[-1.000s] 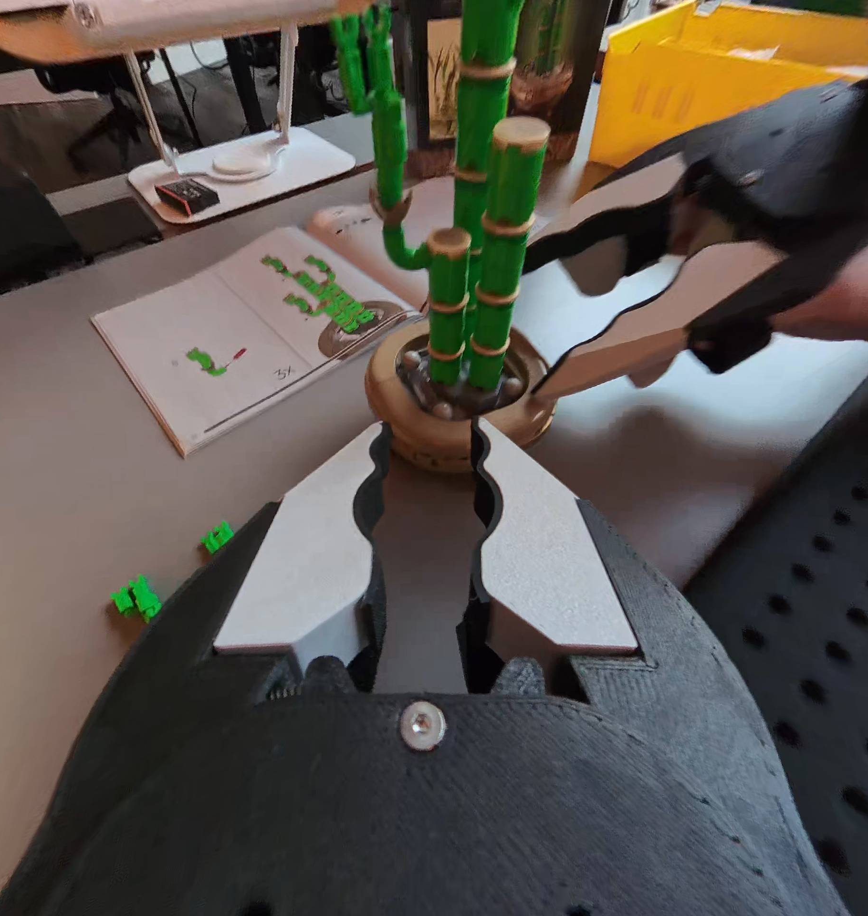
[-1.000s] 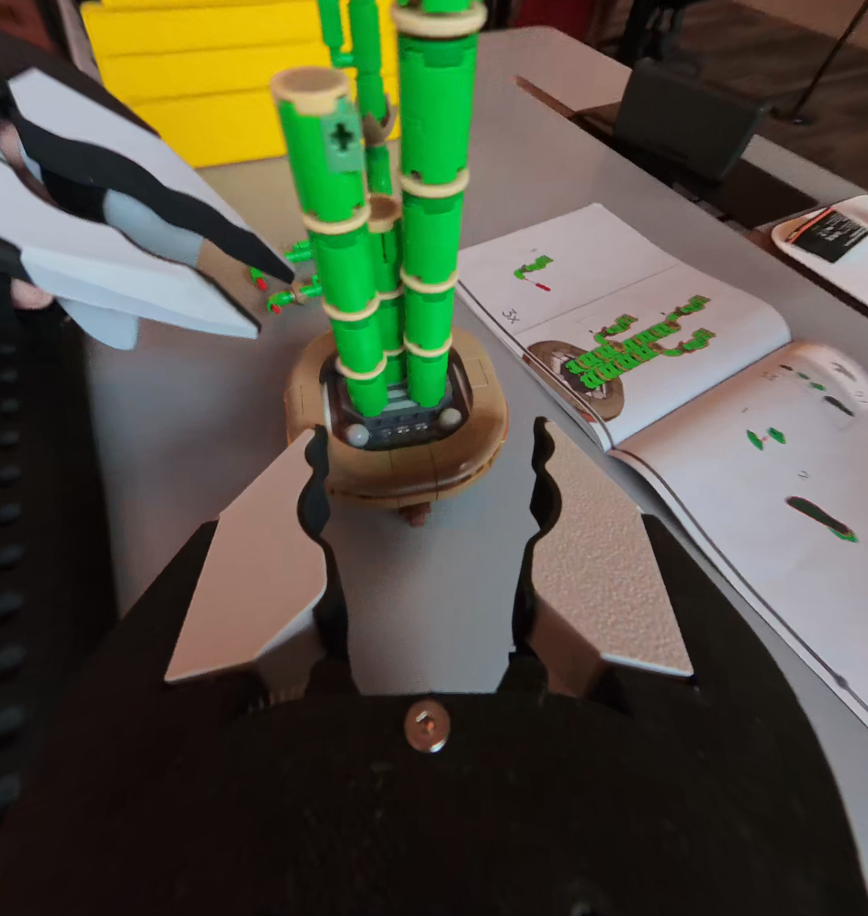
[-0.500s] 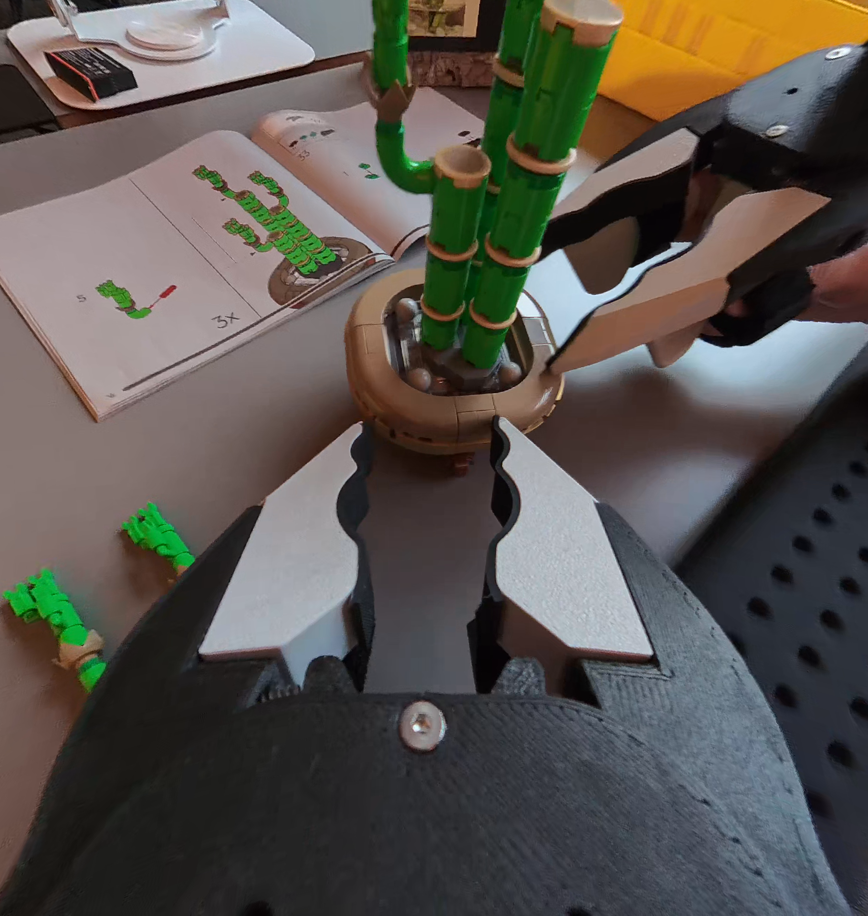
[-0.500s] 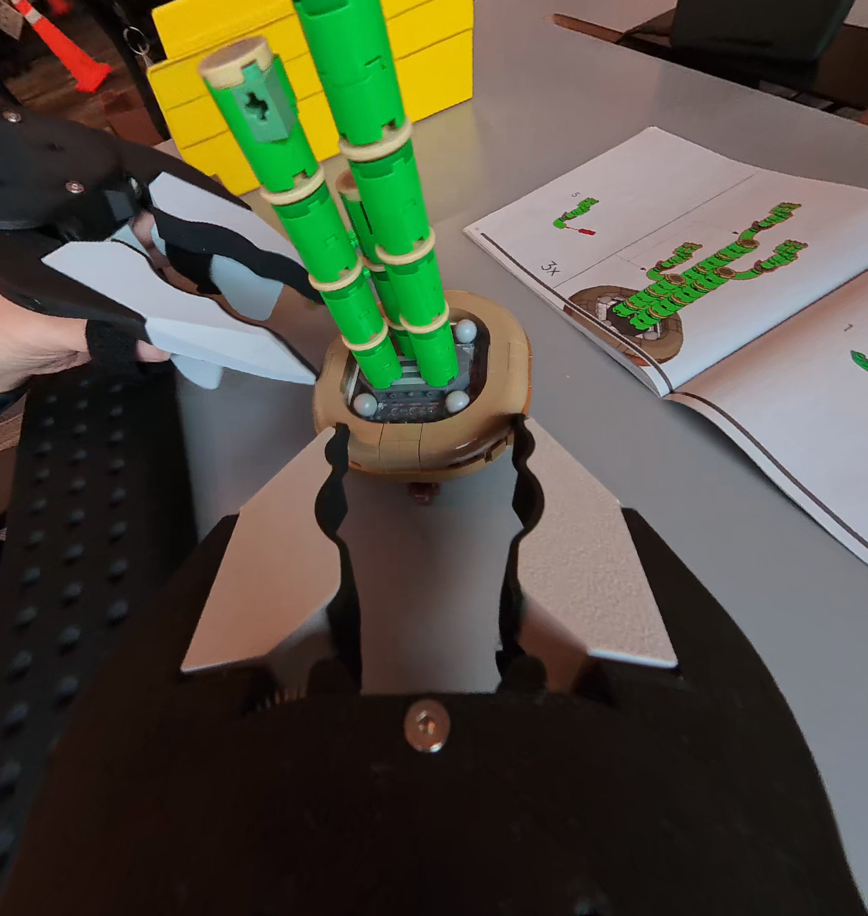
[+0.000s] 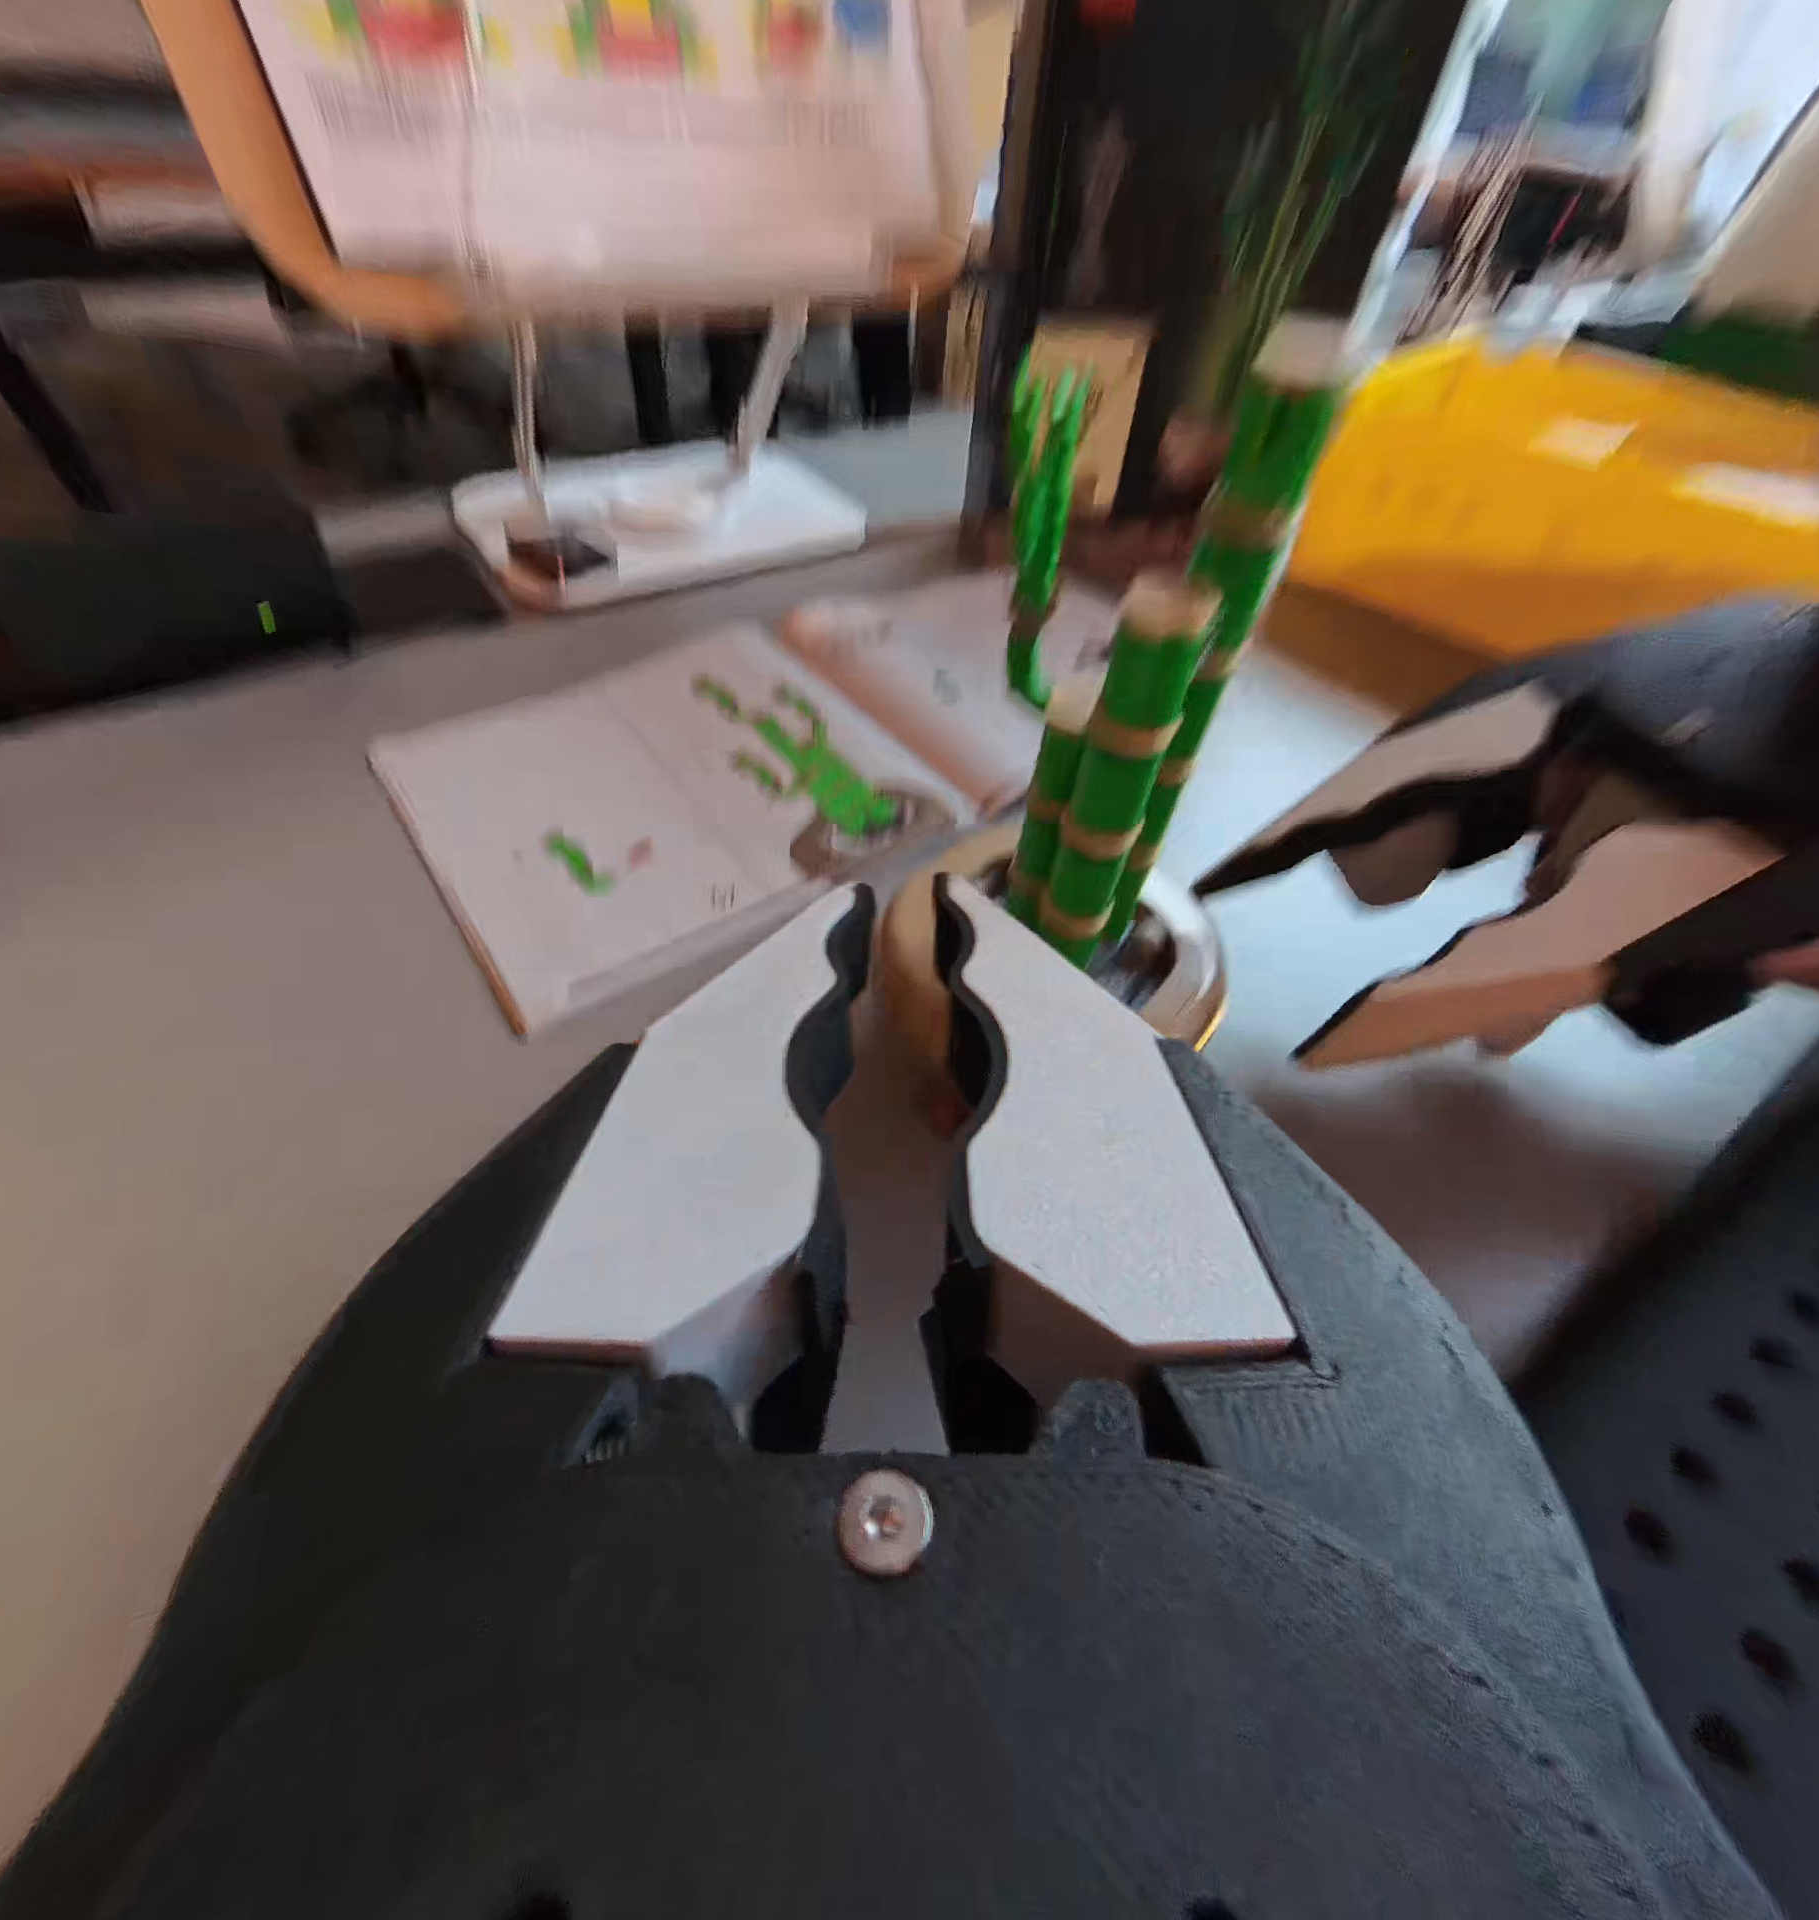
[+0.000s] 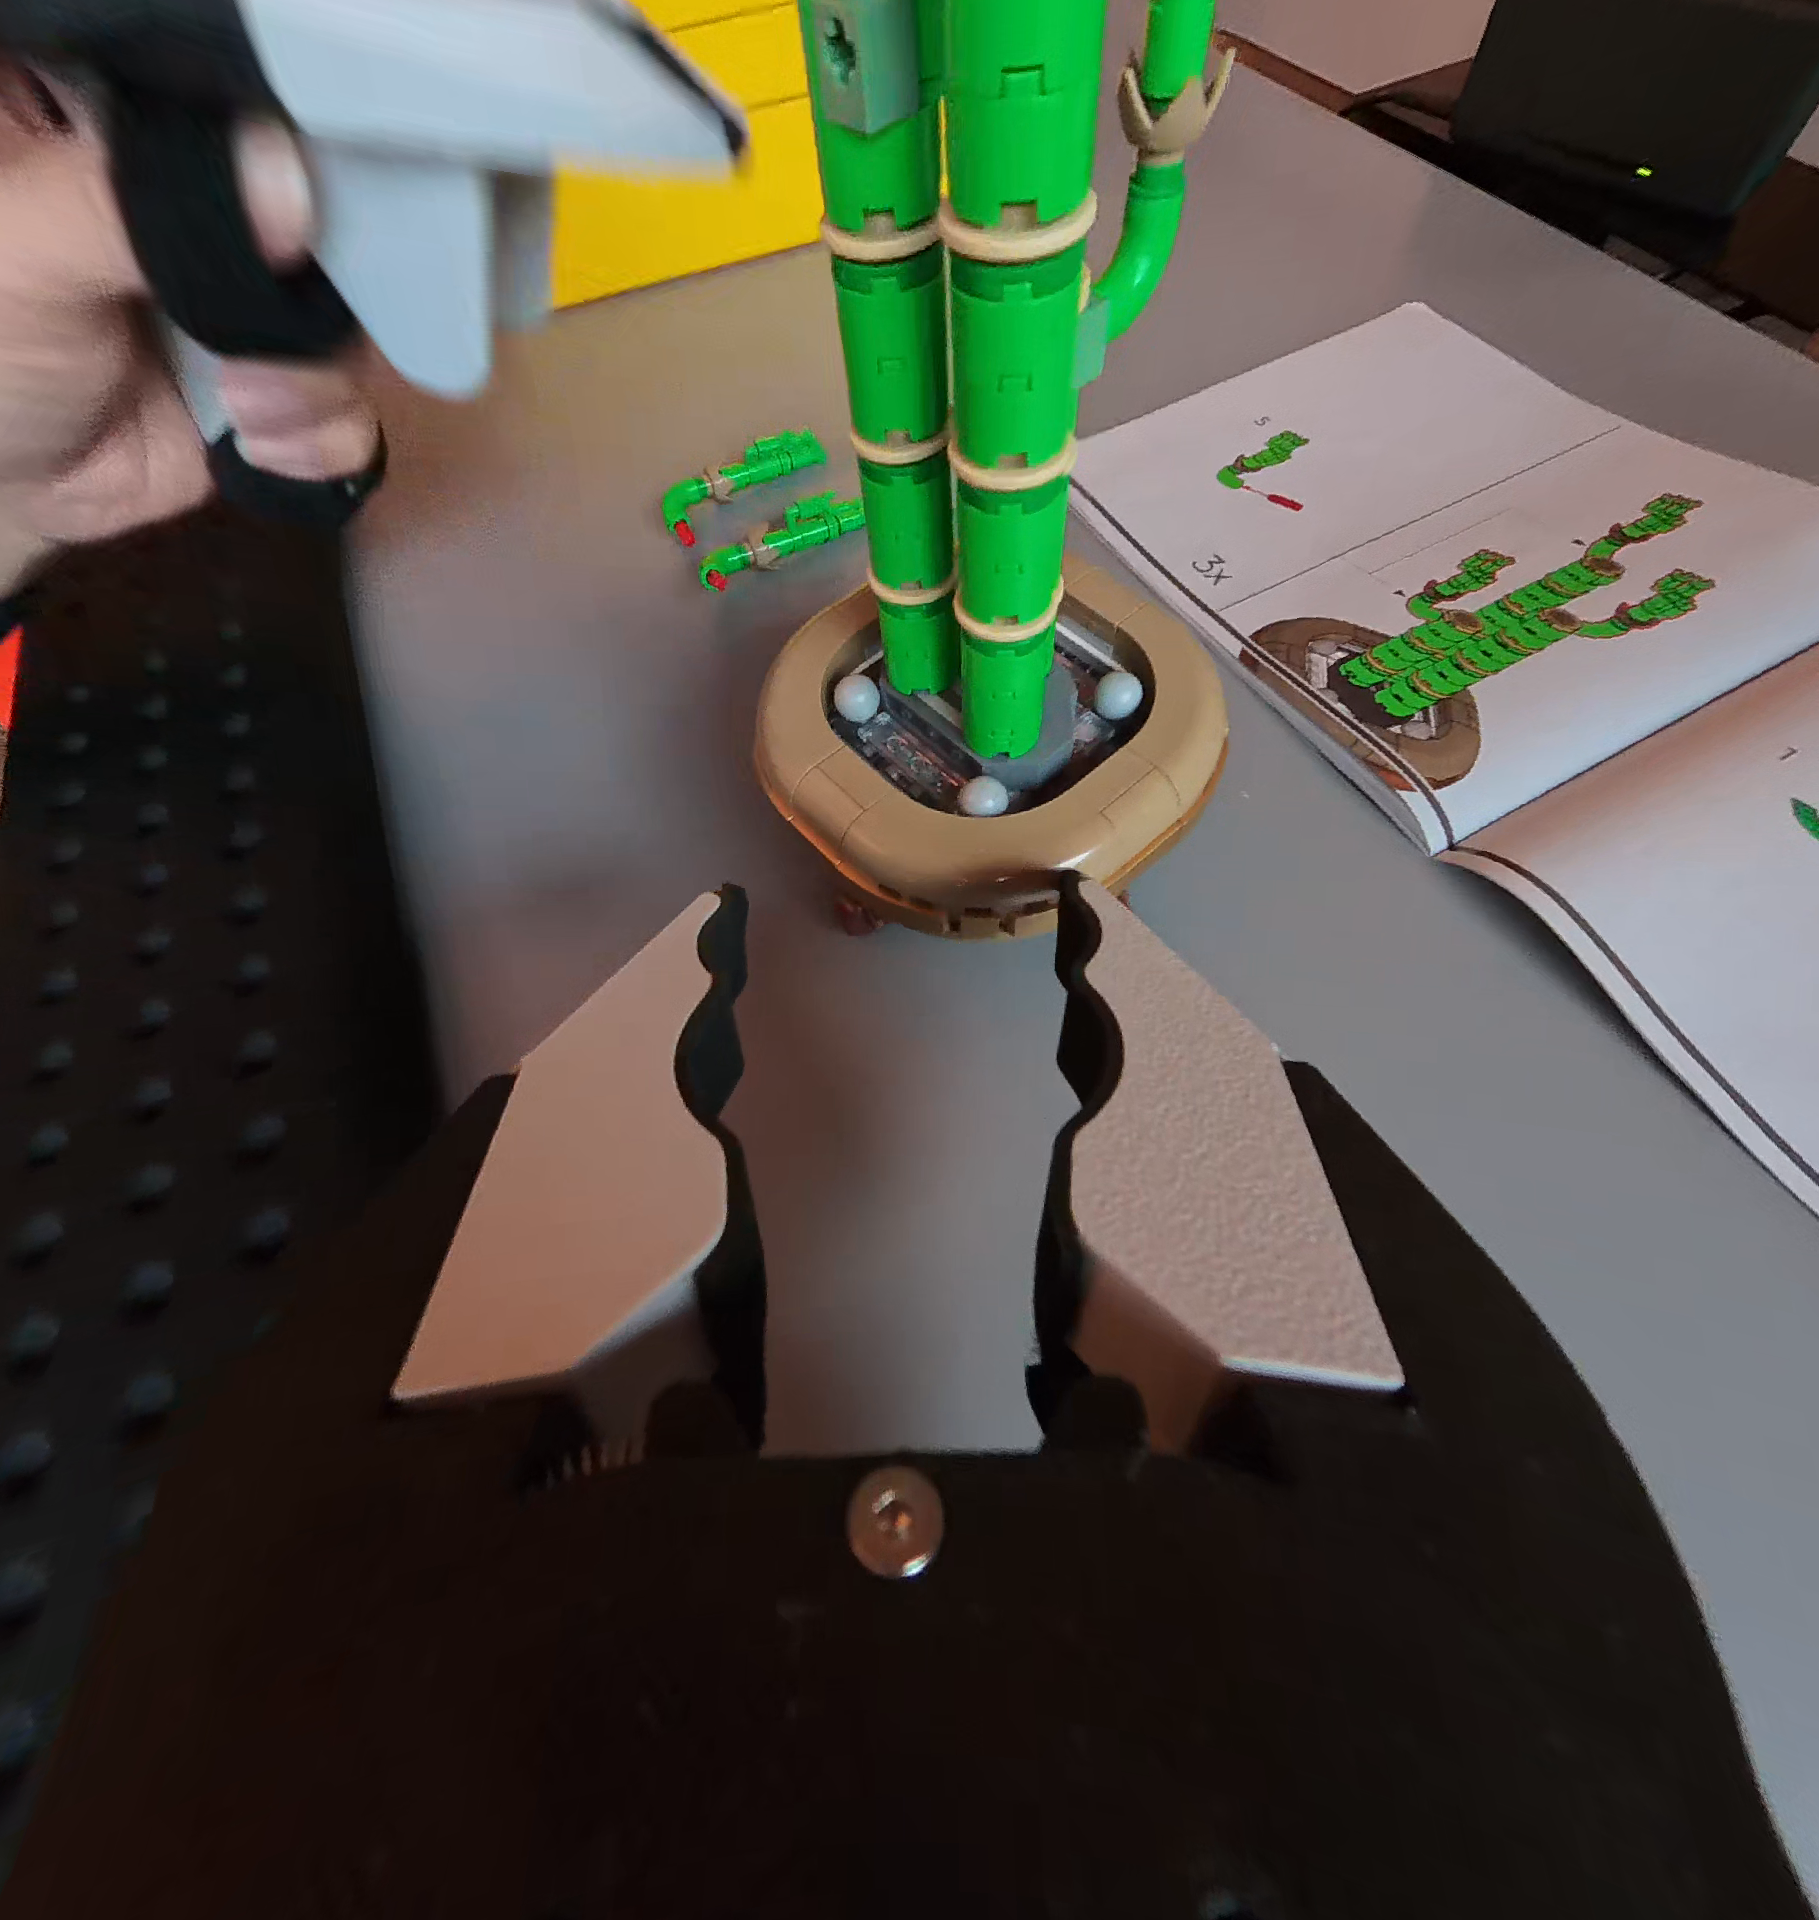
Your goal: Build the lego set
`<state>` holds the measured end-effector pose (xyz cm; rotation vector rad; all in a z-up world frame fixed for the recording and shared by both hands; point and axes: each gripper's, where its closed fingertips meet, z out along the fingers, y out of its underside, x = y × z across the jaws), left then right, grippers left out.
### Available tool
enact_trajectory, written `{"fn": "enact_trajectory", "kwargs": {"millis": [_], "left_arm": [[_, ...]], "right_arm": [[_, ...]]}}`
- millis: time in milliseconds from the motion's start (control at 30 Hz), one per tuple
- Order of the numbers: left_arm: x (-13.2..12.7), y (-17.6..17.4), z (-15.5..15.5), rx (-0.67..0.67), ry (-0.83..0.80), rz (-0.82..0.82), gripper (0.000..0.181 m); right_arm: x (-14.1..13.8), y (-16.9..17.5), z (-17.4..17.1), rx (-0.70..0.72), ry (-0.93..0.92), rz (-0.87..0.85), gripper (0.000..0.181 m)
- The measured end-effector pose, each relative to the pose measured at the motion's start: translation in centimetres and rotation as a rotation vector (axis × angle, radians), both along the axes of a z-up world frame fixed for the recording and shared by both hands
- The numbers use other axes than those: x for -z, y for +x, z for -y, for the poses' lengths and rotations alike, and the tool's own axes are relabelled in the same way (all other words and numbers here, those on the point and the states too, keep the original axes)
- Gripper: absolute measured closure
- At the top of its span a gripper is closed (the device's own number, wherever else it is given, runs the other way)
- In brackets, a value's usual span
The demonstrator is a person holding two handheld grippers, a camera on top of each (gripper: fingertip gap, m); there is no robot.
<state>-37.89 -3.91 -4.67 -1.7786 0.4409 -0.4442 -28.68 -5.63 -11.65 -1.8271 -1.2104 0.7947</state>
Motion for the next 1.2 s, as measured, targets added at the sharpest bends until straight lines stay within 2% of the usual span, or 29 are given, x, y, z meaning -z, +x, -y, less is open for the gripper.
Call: {"fn": "enact_trajectory", "kwargs": {"millis": [33, 133, 200, 333, 500, 967, 1200], "left_arm": [[-2.2, 0.3, 0.5, 0.034, 0.074, 0.043, 0.181], [-7.3, 1.6, 1.3, 0.129, 0.185, 0.148, 0.181], [-8.2, 2.8, 1.0, 0.198, 0.14, 0.154, 0.181], [-6.6, 4.6, -0.1, 0.268, 0.035, 0.05, 0.181], [-4.9, 5.5, -0.5, 0.276, 0.021, -0.023, 0.181], [-3.8, 5.7, -0.7, 0.257, 0.032, -0.137, 0.181], [-3.7, 5.8, -0.5, 0.261, 0.031, -0.129, 0.181]], "right_arm": [[0.0, -0.1, 0.0, -0.002, -0.005, -0.002, 0.121], [0.0, 0.2, 0.0, -0.014, -0.002, 0.013, 0.127], [-0.3, 0.5, -0.5, 0.007, 0.006, -0.003, 0.127], [-0.5, 0.8, -0.9, 0.025, -0.013, -0.031, 0.128], [-0.3, 0.9, -1.1, 0.026, 0.006, -0.015, 0.128], [0.6, 0.9, -1.0, 0.018, 0.004, 0.029, 0.128], [1.2, 0.9, -0.9, 0.012, 0.003, 0.059, 0.127]]}}
